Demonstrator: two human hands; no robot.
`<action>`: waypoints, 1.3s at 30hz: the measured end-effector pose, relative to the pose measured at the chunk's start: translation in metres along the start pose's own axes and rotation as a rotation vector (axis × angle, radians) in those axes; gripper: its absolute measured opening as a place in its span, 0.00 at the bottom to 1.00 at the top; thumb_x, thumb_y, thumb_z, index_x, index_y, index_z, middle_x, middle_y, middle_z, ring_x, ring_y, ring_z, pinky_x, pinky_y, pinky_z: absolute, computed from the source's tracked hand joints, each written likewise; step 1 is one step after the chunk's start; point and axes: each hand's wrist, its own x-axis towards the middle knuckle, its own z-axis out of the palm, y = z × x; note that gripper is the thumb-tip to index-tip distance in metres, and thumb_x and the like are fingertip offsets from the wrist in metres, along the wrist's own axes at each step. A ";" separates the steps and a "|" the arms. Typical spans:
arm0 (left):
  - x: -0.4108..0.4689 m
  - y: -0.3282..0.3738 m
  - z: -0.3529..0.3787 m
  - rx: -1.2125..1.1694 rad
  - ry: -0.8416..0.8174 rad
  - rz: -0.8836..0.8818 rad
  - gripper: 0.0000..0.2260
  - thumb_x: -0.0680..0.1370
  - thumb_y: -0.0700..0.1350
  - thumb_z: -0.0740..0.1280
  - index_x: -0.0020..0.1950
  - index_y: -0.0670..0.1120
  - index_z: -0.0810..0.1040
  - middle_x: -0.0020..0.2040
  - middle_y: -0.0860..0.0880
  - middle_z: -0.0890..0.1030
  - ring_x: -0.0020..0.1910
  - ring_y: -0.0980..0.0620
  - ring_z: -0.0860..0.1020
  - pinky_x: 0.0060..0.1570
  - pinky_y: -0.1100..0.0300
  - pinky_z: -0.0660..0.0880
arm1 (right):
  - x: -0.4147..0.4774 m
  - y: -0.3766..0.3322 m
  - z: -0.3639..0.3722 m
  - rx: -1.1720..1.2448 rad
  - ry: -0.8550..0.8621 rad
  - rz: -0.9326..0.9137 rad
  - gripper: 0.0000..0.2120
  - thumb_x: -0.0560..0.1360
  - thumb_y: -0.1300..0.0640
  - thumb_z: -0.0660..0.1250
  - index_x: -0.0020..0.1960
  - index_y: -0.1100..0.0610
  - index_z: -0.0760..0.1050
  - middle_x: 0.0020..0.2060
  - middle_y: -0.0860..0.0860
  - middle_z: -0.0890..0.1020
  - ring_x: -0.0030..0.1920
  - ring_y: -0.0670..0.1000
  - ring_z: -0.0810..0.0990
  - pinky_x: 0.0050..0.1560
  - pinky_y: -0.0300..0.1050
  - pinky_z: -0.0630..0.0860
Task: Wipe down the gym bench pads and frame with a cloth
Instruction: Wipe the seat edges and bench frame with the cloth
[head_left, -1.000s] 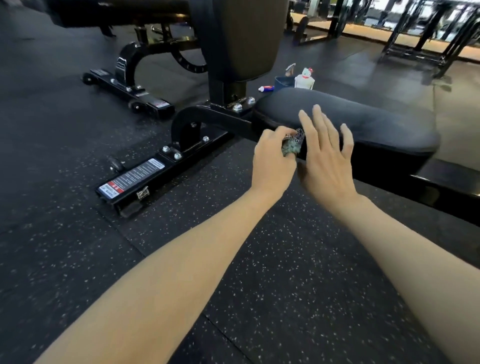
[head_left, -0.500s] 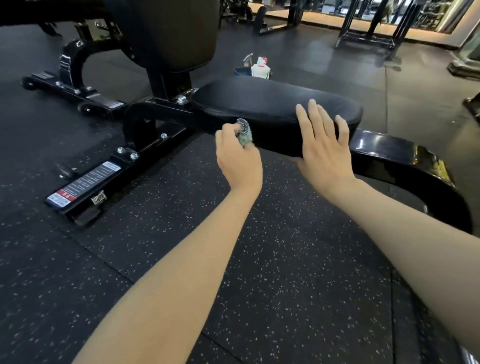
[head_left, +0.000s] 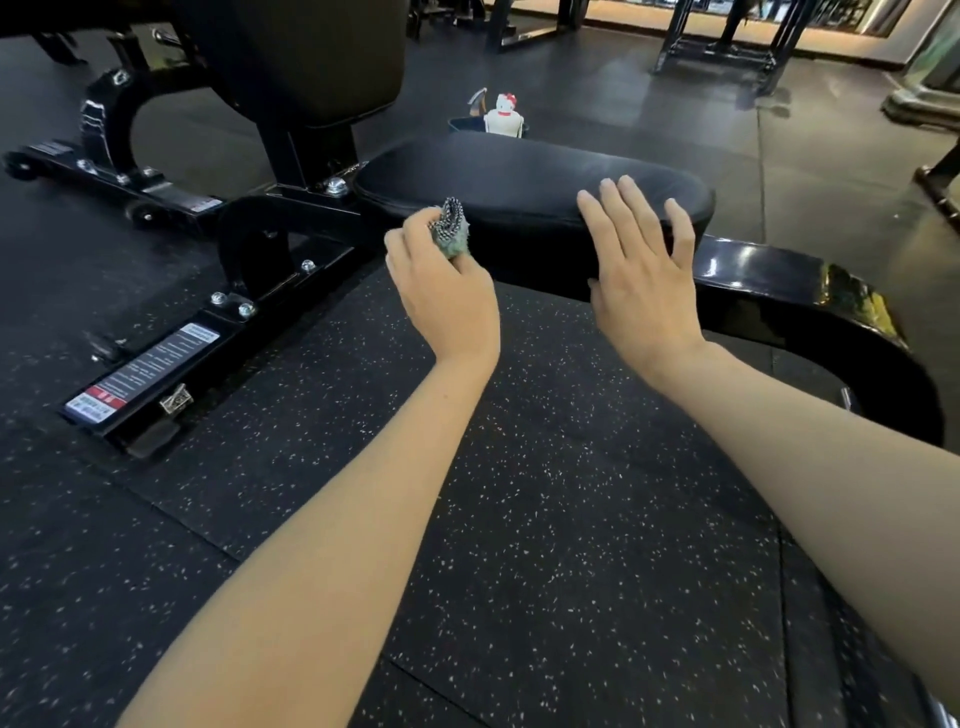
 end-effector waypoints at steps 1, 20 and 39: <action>-0.003 0.003 0.006 -0.005 0.002 -0.006 0.17 0.72 0.29 0.64 0.59 0.43 0.75 0.53 0.48 0.72 0.52 0.49 0.74 0.47 0.61 0.71 | 0.000 0.001 0.000 0.002 0.009 -0.009 0.42 0.66 0.69 0.72 0.75 0.60 0.58 0.73 0.57 0.67 0.74 0.55 0.62 0.71 0.54 0.47; -0.020 0.002 0.010 0.006 -0.079 0.174 0.19 0.71 0.27 0.64 0.59 0.42 0.75 0.55 0.46 0.72 0.53 0.49 0.72 0.45 0.67 0.71 | -0.020 0.030 -0.015 0.333 -0.112 0.385 0.43 0.74 0.55 0.71 0.78 0.62 0.47 0.75 0.65 0.55 0.70 0.63 0.65 0.70 0.53 0.61; -0.038 0.026 0.029 -0.080 0.027 0.132 0.17 0.71 0.28 0.64 0.57 0.42 0.76 0.55 0.46 0.72 0.53 0.49 0.71 0.44 0.79 0.65 | -0.022 0.037 -0.015 0.450 -0.109 0.422 0.39 0.75 0.56 0.70 0.77 0.63 0.50 0.70 0.60 0.69 0.66 0.61 0.71 0.66 0.53 0.65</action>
